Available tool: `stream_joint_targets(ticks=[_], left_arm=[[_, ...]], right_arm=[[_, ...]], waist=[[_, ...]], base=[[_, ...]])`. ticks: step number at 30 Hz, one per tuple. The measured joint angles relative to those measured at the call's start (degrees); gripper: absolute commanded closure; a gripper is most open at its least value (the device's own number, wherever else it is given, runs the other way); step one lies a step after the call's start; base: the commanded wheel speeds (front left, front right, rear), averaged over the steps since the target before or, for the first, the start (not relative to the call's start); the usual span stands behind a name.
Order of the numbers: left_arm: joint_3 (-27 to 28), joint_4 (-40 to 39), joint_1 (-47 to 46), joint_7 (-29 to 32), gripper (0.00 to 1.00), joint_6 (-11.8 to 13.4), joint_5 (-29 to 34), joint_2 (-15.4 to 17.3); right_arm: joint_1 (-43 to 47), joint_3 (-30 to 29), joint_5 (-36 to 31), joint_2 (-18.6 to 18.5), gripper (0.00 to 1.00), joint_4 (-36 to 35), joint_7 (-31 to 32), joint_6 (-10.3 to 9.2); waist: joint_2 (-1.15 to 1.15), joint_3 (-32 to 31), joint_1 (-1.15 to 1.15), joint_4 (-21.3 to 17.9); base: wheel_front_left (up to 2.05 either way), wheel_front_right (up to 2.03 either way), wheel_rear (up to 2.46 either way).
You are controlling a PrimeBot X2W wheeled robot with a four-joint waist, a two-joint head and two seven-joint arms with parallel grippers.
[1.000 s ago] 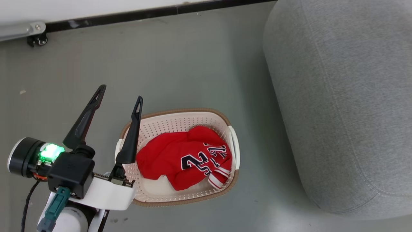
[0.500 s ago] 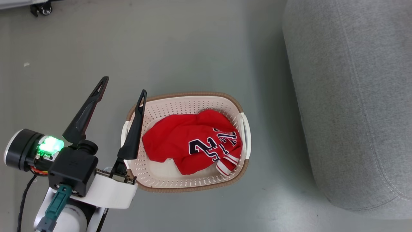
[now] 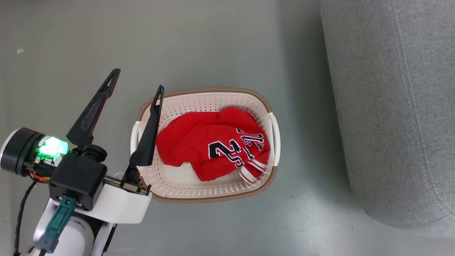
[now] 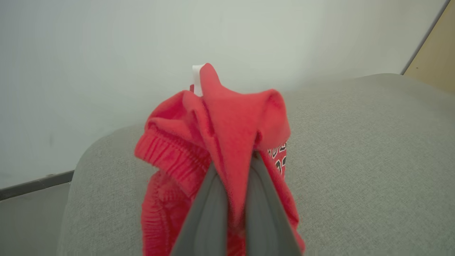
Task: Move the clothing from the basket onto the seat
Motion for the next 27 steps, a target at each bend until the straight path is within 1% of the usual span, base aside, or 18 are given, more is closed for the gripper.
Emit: stream_joint_targets(ticks=[7, 10, 12, 13, 14, 15, 16, 27], left_arm=[[0.09, 0.38, -0.34, -0.05, 0.0, 0.0, 0.42, 0.02], [0.04, 0.68, -1.01, -0.07, 0.0, -0.07, 0.41, 0.02], [0.04, 0.96, -1.27, -0.08, 0.0, -0.07, 0.41, 0.02], [0.04, 1.11, -1.28, -0.08, 0.0, -0.07, 0.41, 0.02], [0.03, 1.24, -1.28, -0.09, 0.0, -0.07, 0.41, 0.02], [0.01, 1.36, -1.28, -0.1, 0.0, -0.07, 0.41, 0.01], [-0.01, 1.47, -1.29, -0.14, 0.0, -0.08, 0.41, -0.01], [-0.74, 3.33, -2.27, -1.94, 0.0, -0.49, -0.21, -1.91]], right_arm=[[0.91, 1.34, 0.43, 3.65, 1.0, 2.01, 0.0, 0.01], [1.12, 1.99, 0.43, 4.31, 0.75, 2.65, 0.0, 0.01], [1.13, 2.14, 0.43, 4.74, 0.55, 2.98, -0.02, 0.01], [1.13, 2.15, 0.43, 4.95, 0.38, 3.15, -0.02, 0.01], [1.14, 2.22, 0.43, 5.1, 0.11, 3.26, -0.04, 0.01], [1.15, 2.48, 0.42, 5.11, 0.11, 3.32, -0.13, 0.01], [1.17, 2.79, 0.41, 5.1, 0.0, 3.35, -0.18, 0.01], [3.52, 4.92, 0.75, 5.19, 0.0, 3.24, -0.88, 0.01]], waist=[[0.0, 0.91, 0.0, -1.0], [0.0, 0.94, 0.0, -1.46], [0.0, 0.88, 0.0, -1.76], [0.0, 0.82, 0.0, -1.91], [0.0, 0.75, 0.0, -2.05], [0.0, 0.67, 0.0, -2.19], [0.0, 0.59, 0.0, -2.34], [0.0, -0.32, 0.0, -3.76]], base=[[0.0, 0.0, 0.0], [0.0, 0.0, 0.0], [0.0, 0.0, 0.0], [0.0, 0.0, 0.0], [0.0, 0.0, 0.0], [0.0, 0.0, 0.0], [0.0, 0.0, 0.0], [0.0, 0.0, 0.0]])
